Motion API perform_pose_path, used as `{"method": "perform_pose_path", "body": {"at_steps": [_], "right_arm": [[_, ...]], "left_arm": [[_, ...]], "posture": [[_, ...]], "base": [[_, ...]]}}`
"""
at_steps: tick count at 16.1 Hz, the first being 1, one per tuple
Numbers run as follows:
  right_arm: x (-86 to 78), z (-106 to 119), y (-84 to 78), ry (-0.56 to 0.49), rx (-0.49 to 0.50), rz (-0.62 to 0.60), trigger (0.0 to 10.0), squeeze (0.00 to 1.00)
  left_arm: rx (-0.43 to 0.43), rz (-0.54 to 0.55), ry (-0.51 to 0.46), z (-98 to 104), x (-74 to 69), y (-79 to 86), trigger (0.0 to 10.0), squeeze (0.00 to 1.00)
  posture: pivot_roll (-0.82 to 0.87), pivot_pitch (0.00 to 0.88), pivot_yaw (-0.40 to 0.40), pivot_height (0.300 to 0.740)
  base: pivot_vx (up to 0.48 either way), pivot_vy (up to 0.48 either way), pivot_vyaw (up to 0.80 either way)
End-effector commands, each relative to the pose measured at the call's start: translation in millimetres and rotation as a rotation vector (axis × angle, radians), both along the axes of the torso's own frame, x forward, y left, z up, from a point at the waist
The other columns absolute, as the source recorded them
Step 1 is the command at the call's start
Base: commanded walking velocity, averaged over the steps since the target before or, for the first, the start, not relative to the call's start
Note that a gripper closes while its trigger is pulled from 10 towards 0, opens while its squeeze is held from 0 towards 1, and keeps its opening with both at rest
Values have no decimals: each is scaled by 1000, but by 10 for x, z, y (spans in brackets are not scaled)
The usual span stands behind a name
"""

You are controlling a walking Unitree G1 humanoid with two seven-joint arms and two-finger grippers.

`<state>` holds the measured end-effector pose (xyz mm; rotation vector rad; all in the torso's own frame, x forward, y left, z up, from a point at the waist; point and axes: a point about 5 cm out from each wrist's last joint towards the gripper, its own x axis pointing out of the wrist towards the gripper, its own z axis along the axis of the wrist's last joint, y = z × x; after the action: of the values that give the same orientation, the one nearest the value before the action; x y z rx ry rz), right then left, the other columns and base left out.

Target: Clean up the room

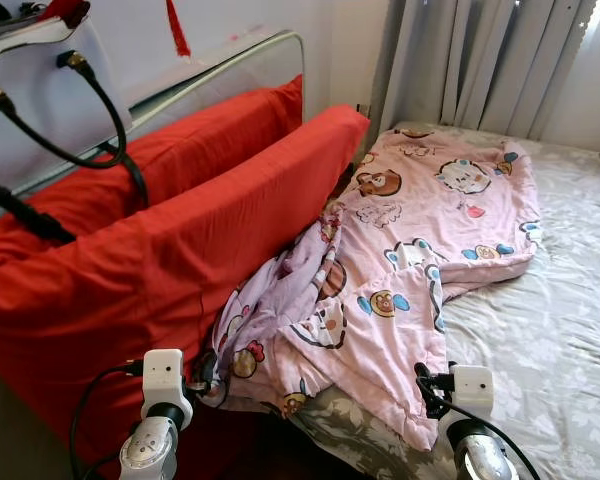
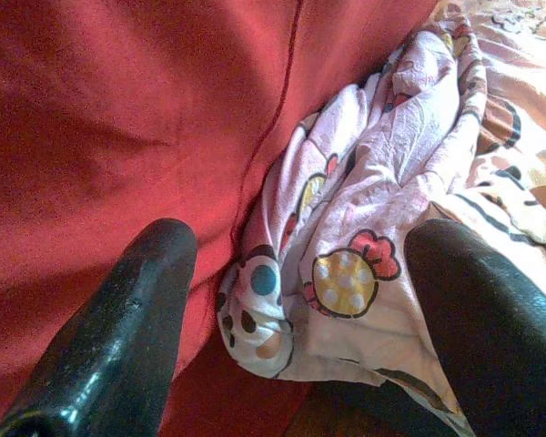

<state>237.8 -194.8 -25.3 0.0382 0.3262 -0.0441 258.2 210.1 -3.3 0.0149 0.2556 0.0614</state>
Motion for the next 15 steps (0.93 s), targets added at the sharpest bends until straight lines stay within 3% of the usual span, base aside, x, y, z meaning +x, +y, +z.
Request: {"method": "perform_pose_path", "body": {"at_steps": [1, 5, 15], "right_arm": [[-10, -15, 4, 12, 2, -11, 10000, 0], [-20, -38, 4, 33, 2, -25, 10000, 0], [-15, -54, 16, 55, -6, -33, 10000, 0]], "left_arm": [[3, 5, -6, 30, 28, 20, 10000, 0], [5, 3, -14, 52, 45, 34, 10000, 0], [10, 6, -18, 68, 44, 85, 10000, 0]], "posture": [[-27, 0, 22, 701], [-25, 0, 27, 681], [-15, 0, 28, 681]], "base": [[0, 0, 0], [0, 0, 0], [0, 0, 0]]}}
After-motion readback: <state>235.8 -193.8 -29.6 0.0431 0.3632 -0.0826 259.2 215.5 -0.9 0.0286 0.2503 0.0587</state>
